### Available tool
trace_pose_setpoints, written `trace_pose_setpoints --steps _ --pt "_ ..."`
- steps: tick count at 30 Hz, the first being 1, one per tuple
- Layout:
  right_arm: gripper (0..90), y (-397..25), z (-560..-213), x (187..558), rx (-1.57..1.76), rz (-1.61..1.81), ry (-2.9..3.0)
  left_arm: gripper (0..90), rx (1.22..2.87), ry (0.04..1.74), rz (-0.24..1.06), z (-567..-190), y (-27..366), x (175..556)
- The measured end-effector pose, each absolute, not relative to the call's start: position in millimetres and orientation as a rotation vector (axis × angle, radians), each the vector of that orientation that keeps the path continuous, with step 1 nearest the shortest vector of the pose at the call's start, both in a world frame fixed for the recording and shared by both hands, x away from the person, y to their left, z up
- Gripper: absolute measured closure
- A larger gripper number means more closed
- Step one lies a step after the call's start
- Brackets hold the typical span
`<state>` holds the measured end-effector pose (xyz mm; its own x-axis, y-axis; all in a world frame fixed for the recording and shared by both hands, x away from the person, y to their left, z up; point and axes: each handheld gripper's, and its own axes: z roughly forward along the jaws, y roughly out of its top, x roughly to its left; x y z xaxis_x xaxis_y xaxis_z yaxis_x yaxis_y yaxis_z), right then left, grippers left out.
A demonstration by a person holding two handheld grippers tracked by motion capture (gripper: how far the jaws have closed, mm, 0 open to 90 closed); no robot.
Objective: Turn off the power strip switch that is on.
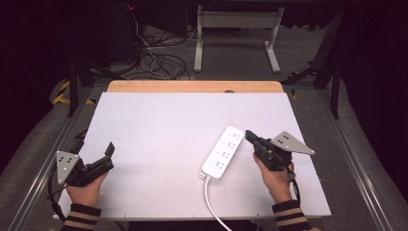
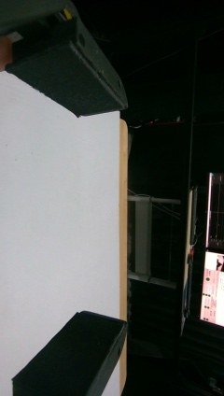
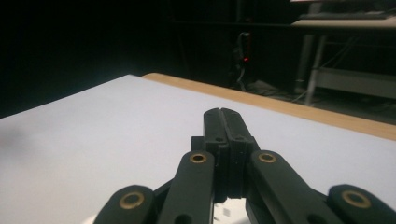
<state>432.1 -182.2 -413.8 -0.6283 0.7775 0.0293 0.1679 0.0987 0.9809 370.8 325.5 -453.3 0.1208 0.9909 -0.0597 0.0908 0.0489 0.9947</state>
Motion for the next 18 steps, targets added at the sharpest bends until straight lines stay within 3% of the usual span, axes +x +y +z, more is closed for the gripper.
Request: trace_pose_setpoints --steps 9,18 --pt "90.0 -104 -446 445 0.839 1.341 2.28 0.9 1.285 1.205 1.032 -453 328 369" --pt "90.0 -87 -465 445 0.774 1.101 2.408 1.1 1.289 1.211 1.029 -453 328 369"
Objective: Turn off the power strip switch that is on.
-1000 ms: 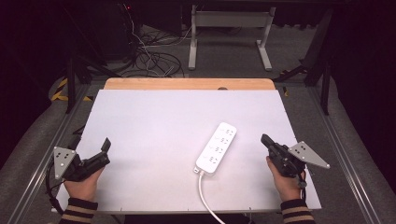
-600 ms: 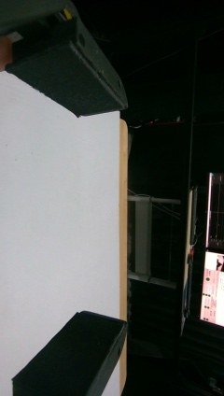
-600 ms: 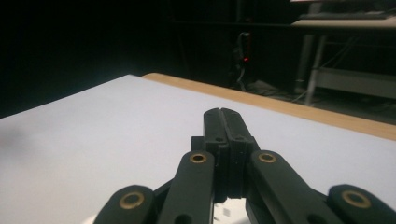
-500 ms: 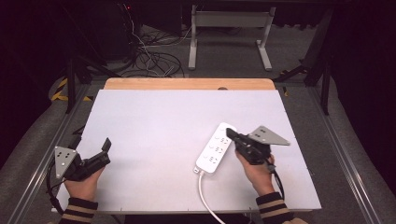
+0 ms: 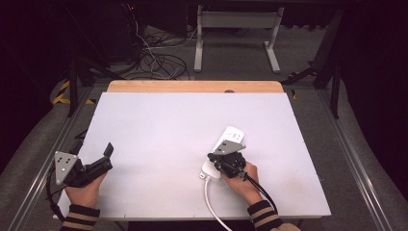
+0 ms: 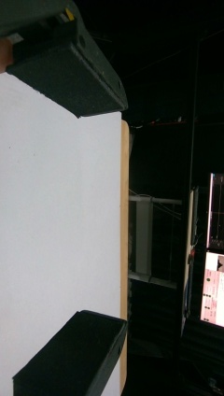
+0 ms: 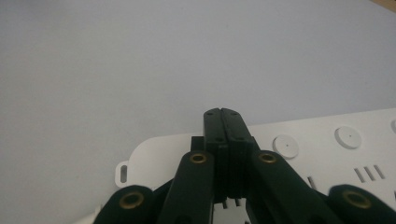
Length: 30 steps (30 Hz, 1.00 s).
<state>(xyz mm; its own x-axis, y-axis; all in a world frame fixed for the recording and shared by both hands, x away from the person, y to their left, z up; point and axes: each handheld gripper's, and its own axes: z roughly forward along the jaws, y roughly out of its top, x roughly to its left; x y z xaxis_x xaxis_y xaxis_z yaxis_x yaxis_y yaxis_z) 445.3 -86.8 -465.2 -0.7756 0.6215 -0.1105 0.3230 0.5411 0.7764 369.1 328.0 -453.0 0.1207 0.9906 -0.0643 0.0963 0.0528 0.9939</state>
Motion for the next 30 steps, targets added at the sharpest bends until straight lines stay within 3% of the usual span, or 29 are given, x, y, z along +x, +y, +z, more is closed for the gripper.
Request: trace_pose_setpoints --steps 30 --pt "90.0 -90.7 -471.5 440.5 0.796 1.099 2.367 1.6 1.305 1.215 1.026 -454.0 325.7 370.3"
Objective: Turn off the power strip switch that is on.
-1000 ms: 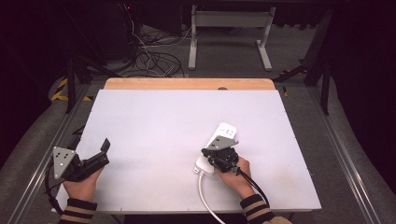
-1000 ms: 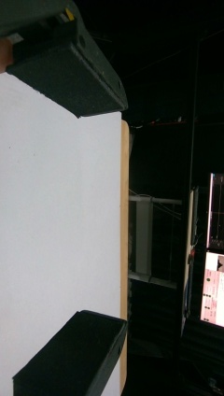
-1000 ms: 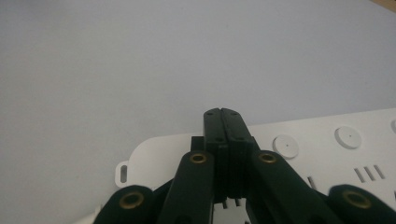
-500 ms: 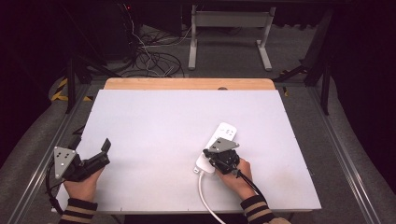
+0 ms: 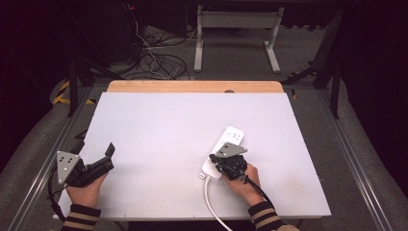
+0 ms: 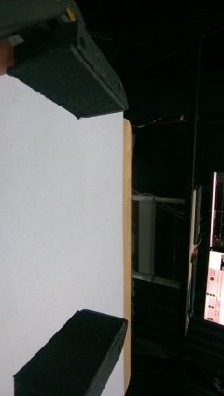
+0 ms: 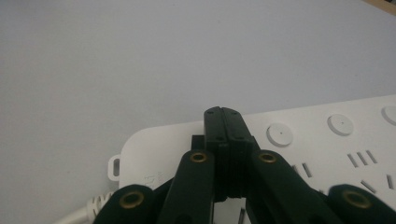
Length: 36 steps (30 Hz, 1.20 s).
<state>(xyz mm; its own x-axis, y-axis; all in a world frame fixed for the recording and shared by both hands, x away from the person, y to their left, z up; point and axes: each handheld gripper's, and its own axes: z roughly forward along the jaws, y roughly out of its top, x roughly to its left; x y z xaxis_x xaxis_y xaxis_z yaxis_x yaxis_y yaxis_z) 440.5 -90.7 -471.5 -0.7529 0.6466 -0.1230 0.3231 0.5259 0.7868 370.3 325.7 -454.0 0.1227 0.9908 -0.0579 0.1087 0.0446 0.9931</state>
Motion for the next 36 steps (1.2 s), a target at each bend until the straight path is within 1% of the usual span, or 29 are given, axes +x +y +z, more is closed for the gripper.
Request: trace_pose_setpoints --steps 9,12,17,36 --pt "90.0 -88.8 -473.9 439.0 0.81 1.113 2.363 1.6 1.307 1.213 1.027 -454.1 325.1 370.8" --pt "90.0 -83.1 -474.4 434.4 0.755 1.047 2.332 1.6 1.305 1.215 1.025 -454.0 325.1 370.6" --pt "90.0 -81.6 -474.0 433.3 0.754 1.03 2.325 1.6 1.305 1.216 1.025 -454.1 326.5 370.2" --pt "90.0 -83.8 -474.2 434.6 0.785 1.062 2.323 1.6 1.301 1.218 1.021 -454.1 326.9 370.2"
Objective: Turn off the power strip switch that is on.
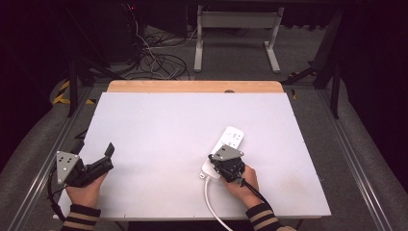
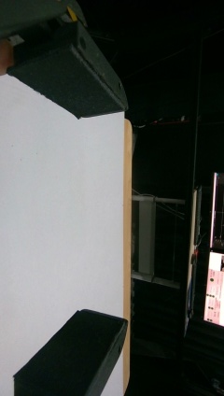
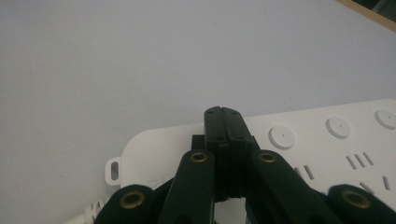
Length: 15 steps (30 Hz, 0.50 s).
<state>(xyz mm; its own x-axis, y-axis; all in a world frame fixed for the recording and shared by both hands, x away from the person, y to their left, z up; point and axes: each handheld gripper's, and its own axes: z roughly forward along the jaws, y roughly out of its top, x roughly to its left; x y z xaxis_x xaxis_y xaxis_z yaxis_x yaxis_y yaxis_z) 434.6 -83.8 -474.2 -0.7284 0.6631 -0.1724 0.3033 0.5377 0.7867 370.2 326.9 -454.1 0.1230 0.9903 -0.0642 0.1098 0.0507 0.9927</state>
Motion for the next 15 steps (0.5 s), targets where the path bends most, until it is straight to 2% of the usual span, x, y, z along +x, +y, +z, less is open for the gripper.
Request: trace_pose_setpoints --steps 15 --pt "90.0 -85.3 -474.0 435.9 0.802 1.081 2.326 1.6 1.3 1.218 1.02 -454.0 326.5 370.6"
